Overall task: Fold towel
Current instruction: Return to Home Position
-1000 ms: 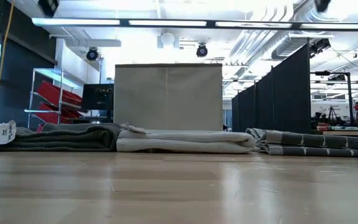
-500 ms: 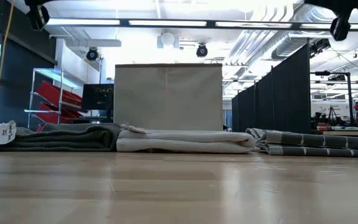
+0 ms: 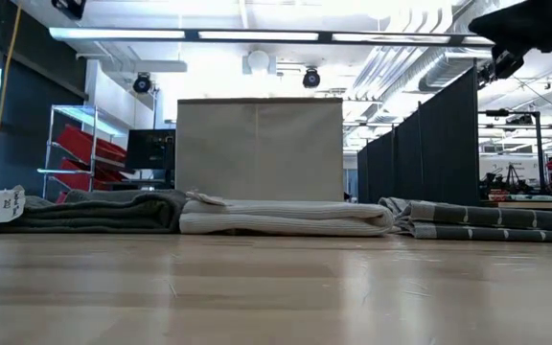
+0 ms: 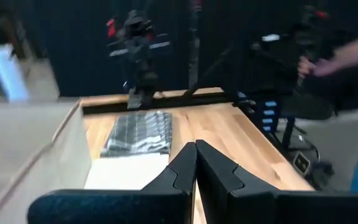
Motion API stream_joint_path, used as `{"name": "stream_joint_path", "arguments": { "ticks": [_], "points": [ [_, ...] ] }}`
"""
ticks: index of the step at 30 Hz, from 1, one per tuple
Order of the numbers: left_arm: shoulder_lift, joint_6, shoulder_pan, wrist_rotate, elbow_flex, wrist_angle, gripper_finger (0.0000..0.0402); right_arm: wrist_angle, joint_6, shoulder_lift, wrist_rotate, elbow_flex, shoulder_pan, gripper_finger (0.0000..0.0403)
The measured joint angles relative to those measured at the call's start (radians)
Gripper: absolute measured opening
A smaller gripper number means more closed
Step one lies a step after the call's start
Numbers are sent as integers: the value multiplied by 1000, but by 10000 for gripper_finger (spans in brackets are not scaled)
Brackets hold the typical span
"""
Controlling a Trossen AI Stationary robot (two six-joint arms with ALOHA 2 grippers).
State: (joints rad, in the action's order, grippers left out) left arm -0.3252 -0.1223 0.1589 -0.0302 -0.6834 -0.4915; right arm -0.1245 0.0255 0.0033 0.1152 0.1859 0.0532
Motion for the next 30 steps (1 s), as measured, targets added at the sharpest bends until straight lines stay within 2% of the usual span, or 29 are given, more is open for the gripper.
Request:
{"name": "stream_joint_path", "arguments": {
  "ticks": [4, 7, 14, 22, 27, 30],
  "points": [
    [1, -62, 0, -19, 10, 55, 0, 68, 39, 1, -19, -53, 0, 0],
    [30, -60, -1, -58, 86, 131, 0, 119, 67, 1, -34, -92, 0, 0],
    [98, 54, -1, -35, 291, 314, 0, 229, 131, 1, -67, -177, 0, 0],
    [174, 200, -1, 11, 509, 495, 0, 246, 69, 1, -86, -177, 0, 0],
    [227, 182, -1, -2, 588, 550, 0, 246, 59, 1, -87, -177, 0, 0],
    [267, 210, -2, -3, 665, 667, 0, 229, 41, 2, -86, -177, 0, 0]
  ]
}}
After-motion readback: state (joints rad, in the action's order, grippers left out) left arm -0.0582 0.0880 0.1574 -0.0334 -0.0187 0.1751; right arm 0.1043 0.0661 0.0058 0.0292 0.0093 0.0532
